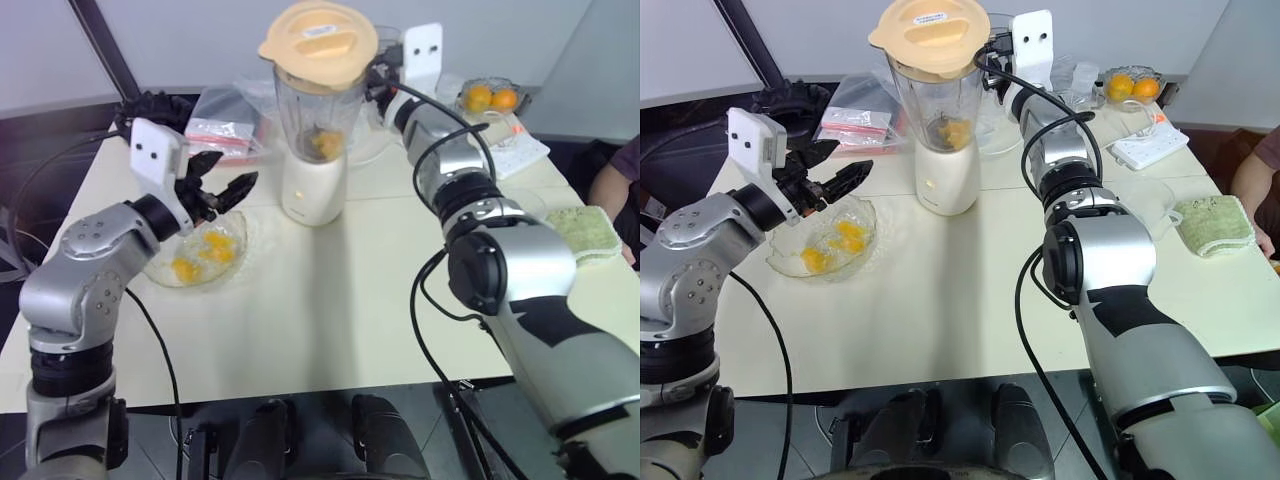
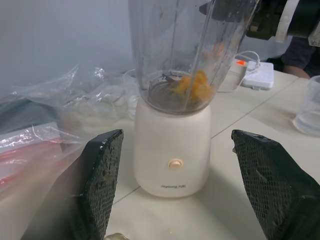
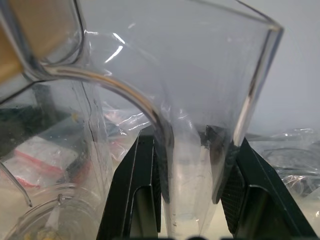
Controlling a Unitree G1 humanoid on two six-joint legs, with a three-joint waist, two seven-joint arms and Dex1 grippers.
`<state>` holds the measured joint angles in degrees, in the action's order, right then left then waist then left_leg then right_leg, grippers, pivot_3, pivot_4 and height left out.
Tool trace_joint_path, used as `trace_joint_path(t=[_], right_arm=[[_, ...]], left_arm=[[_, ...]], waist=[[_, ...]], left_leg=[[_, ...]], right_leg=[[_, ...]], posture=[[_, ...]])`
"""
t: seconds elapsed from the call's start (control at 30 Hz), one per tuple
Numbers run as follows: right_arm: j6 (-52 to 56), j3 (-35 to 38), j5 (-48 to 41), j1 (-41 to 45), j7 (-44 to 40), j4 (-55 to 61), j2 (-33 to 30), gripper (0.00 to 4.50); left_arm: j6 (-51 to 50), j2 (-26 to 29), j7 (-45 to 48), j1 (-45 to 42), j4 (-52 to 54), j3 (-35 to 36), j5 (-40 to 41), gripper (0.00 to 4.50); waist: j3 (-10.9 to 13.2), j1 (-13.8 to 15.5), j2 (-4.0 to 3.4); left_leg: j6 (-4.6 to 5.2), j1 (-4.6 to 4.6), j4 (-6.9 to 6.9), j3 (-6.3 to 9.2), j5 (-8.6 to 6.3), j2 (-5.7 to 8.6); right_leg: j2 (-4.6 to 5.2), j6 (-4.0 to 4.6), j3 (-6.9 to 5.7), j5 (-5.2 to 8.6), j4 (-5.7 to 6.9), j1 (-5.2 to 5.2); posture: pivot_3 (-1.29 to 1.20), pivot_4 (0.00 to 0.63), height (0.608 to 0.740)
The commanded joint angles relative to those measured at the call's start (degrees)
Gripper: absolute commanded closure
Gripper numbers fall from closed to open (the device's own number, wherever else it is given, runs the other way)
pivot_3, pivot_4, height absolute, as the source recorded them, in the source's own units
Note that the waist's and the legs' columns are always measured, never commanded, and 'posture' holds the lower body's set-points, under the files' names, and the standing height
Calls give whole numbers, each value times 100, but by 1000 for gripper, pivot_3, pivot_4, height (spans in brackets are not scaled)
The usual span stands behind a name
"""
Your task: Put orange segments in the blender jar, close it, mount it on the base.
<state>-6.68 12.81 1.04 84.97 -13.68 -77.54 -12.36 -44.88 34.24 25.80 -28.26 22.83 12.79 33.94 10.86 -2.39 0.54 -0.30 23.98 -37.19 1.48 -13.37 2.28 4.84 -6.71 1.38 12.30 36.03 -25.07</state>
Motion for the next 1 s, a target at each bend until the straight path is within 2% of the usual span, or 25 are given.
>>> trace_joint_path(t=[0.03,0.2,0.87,1.0], right_arm=[[683,-246,294,91,224,-36,-24,3571],[1172,-396,409,214,332,-47,-3,3571],[1545,-512,524,75,383,-77,14,3571],[1508,-579,609,8,438,-68,-5,1702]], left_arm=[[49,63,-26,-109,133,83,13,884],[55,33,-57,-102,133,57,7,884],[33,-2,-257,36,303,91,50,884],[70,-47,-250,-64,224,11,34,843]], waist=[[0,-4,0],[0,3,0],[-5,19,5],[-12,11,19]], left_leg=[[0,-6,1,0,0,0],[1,-57,10,4,-1,-1],[2,-59,9,6,-1,0],[2,-59,9,8,-1,-2]], right_leg=[[0,0,0,0,0,5],[0,10,-5,6,-9,55],[0,10,-8,6,-9,60],[-1,11,-10,7,-10,60]], posture=[[0,150,740],[0,150,740],[0,150,740],[0,150,740]])
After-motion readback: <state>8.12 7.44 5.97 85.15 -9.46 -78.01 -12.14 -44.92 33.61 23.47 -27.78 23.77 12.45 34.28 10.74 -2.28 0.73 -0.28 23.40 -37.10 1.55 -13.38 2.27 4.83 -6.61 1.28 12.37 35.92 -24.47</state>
